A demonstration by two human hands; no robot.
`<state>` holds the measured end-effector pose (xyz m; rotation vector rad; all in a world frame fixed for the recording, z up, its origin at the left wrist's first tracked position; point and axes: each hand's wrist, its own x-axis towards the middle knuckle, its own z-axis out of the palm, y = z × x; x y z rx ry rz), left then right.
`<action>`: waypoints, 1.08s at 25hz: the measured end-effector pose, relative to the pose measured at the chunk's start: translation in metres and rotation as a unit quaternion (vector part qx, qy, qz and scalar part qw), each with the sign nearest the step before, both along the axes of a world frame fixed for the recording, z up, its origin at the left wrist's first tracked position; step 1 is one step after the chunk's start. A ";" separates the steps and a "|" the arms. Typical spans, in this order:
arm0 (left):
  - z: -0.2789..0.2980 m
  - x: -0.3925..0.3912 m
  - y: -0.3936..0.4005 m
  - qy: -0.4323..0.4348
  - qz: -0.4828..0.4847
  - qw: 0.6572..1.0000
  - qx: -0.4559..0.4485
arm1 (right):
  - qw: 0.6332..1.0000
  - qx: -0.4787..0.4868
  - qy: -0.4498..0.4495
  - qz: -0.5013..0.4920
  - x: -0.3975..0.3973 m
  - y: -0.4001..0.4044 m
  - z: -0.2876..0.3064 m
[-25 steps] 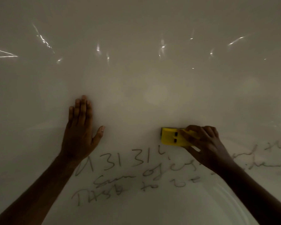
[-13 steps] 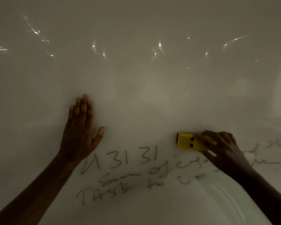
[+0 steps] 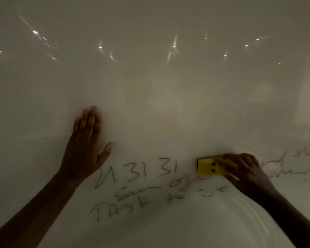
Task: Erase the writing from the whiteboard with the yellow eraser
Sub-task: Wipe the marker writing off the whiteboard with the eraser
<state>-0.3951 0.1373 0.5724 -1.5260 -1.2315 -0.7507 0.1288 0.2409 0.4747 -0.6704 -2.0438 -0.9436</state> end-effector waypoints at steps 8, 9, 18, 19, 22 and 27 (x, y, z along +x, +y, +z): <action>-0.002 -0.001 0.000 0.001 0.006 1.000 -0.006 | 0.997 0.007 0.062 0.051 -0.106 -0.011 0.040; -0.002 -0.003 0.000 0.005 0.006 1.000 -0.005 | 0.998 0.014 0.019 0.054 -0.107 -0.011 0.025; -0.006 -0.004 0.000 0.004 0.006 1.000 -0.001 | 0.997 0.047 0.062 0.017 -0.092 -0.016 0.060; -0.006 -0.004 0.000 0.005 0.008 1.000 -0.001 | 0.996 0.041 0.070 0.026 -0.110 -0.019 0.068; -0.006 -0.006 0.000 0.006 0.011 1.000 0.000 | 0.998 0.034 0.021 0.056 -0.150 -0.025 0.047; -0.008 -0.010 -0.002 0.014 0.010 1.000 -0.008 | 0.991 0.064 -0.101 0.061 -0.109 -0.022 -0.001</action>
